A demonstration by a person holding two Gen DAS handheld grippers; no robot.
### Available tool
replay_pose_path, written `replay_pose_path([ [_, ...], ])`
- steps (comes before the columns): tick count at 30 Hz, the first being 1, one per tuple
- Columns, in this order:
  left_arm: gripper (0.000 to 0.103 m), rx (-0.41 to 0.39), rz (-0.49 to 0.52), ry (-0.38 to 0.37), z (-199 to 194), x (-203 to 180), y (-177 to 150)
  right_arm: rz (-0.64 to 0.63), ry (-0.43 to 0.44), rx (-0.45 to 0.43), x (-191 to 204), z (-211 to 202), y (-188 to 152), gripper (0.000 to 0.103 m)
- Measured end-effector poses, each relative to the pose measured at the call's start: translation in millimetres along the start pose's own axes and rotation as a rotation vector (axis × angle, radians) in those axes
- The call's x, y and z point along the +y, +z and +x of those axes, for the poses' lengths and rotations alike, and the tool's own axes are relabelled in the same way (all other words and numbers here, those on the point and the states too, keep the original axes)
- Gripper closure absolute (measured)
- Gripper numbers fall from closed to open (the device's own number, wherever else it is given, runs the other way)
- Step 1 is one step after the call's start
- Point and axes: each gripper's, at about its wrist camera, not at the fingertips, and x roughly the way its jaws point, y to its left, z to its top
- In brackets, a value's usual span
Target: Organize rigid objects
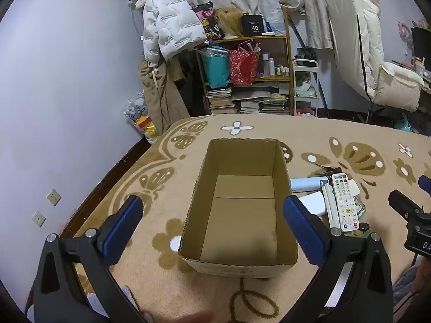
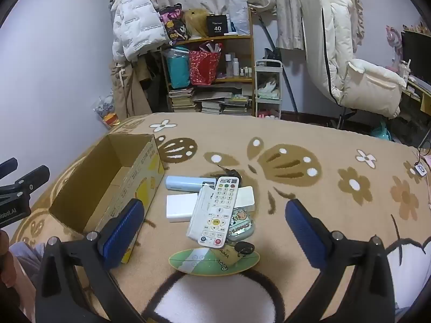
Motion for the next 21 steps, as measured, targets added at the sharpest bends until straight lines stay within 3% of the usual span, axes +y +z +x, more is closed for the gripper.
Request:
replay_pose_path([
  [21,0.0,0.009,-0.026,-0.003,6.2,6.3,-2.6,-0.004,-0.008,-0.003,1.4,-0.1,-0.1,0.0],
])
